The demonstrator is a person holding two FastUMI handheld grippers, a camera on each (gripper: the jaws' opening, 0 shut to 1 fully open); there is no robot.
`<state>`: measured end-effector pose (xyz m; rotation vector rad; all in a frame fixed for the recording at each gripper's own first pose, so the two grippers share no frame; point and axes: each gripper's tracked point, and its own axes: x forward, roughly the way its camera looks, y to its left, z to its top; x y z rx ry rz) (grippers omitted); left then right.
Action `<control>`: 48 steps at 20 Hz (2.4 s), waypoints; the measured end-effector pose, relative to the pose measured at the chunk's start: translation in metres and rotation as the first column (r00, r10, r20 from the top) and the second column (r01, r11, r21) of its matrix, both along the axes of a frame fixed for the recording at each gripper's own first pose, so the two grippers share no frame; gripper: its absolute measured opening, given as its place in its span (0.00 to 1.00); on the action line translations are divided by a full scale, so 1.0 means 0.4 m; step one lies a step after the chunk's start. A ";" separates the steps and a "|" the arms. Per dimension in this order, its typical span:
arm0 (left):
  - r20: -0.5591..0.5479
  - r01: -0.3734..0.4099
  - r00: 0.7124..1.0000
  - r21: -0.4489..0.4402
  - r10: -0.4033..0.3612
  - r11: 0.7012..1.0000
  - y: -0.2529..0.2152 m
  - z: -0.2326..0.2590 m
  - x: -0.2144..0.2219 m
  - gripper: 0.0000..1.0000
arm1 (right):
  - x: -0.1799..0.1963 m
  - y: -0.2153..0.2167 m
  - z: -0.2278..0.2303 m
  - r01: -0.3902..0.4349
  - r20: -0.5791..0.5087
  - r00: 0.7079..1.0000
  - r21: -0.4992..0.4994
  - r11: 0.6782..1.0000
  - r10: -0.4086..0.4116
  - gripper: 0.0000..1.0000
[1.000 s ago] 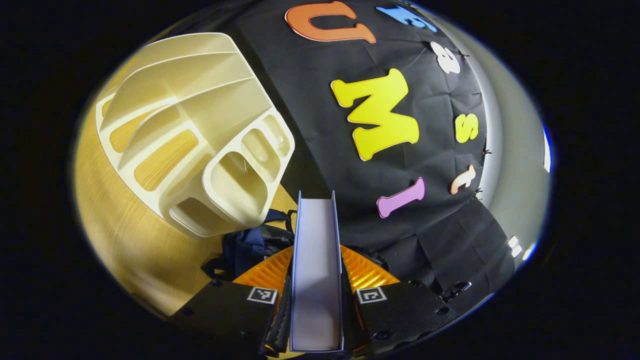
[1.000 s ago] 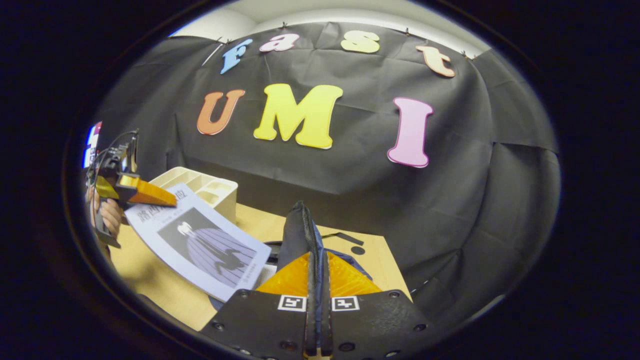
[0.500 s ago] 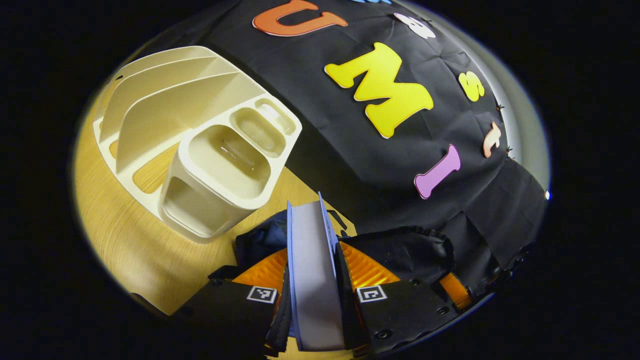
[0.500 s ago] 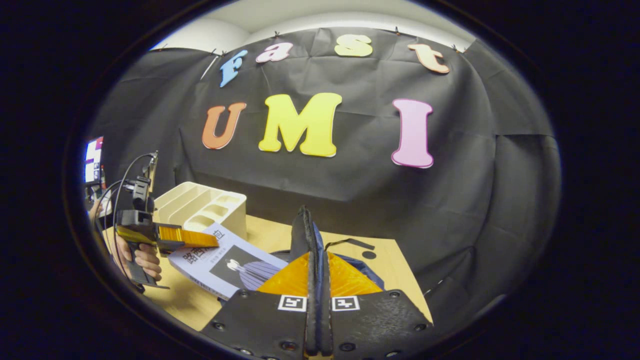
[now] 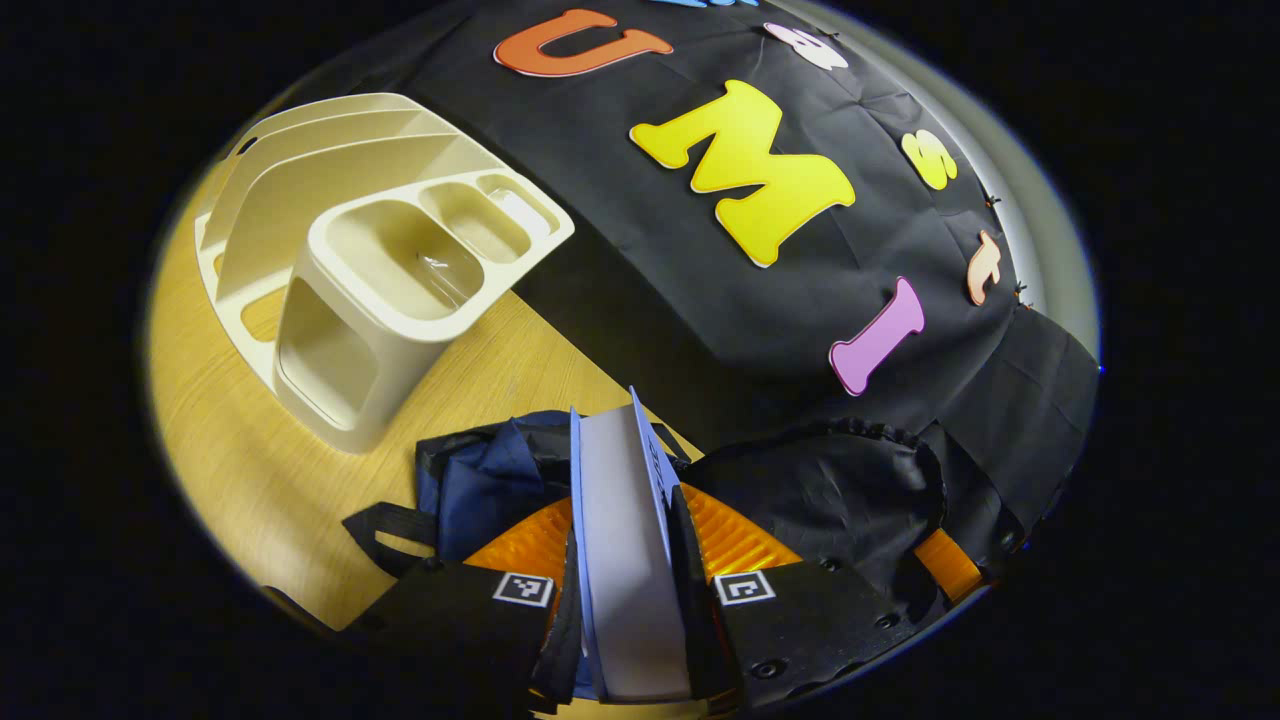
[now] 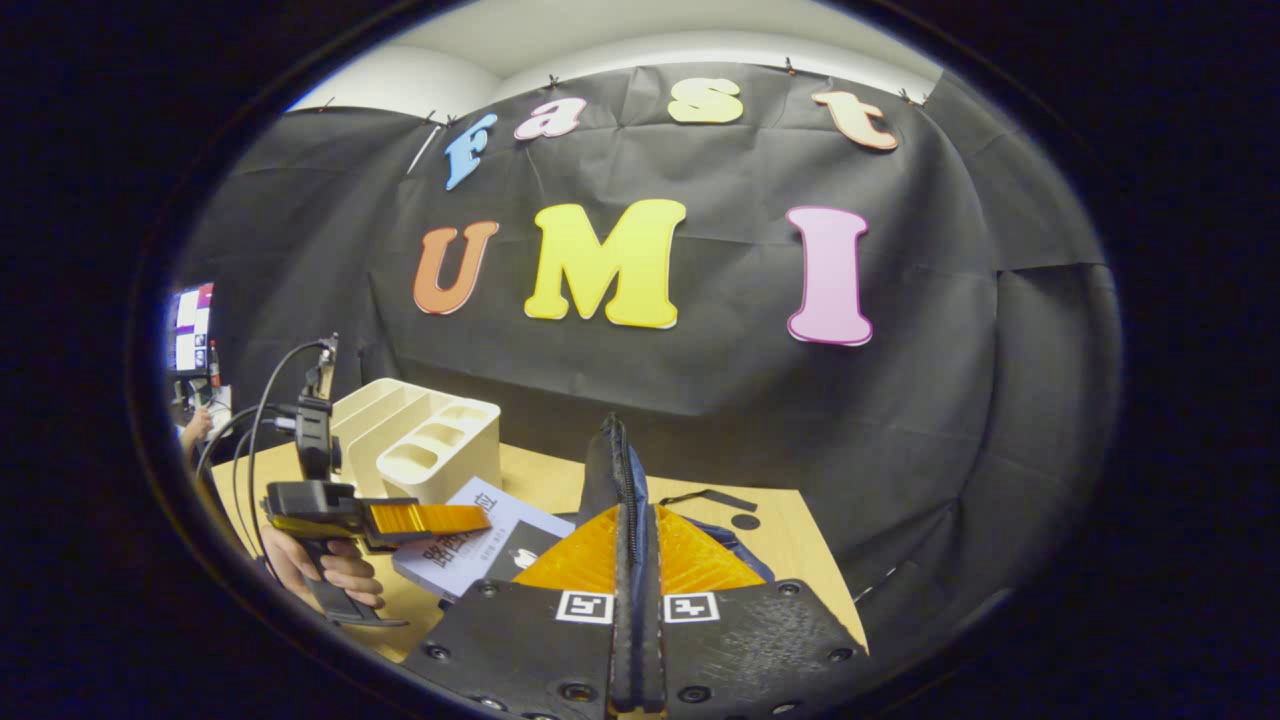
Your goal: Open the schoolbag, grab two books from the bookshelf and put them into the schoolbag.
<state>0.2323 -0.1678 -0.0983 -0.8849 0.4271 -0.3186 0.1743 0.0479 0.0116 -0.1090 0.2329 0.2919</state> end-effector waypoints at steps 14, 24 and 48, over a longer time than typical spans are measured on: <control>-0.039 -0.019 0.999 -0.038 0.018 0.999 -0.202 -0.110 0.043 0.48 | 0.005 -0.002 -0.027 -0.033 -0.017 0.999 0.045 0.998 0.034 0.04; 0.005 0.065 0.998 0.159 -0.067 0.985 -0.159 -0.117 0.041 0.77 | -0.005 -0.022 -0.078 0.006 -0.057 0.998 0.034 0.999 -0.004 0.04; 0.212 -0.225 0.969 0.553 0.126 0.802 0.347 -0.018 -0.241 0.81 | -0.162 0.019 -0.191 0.148 -0.041 0.988 -0.092 0.985 -0.152 0.31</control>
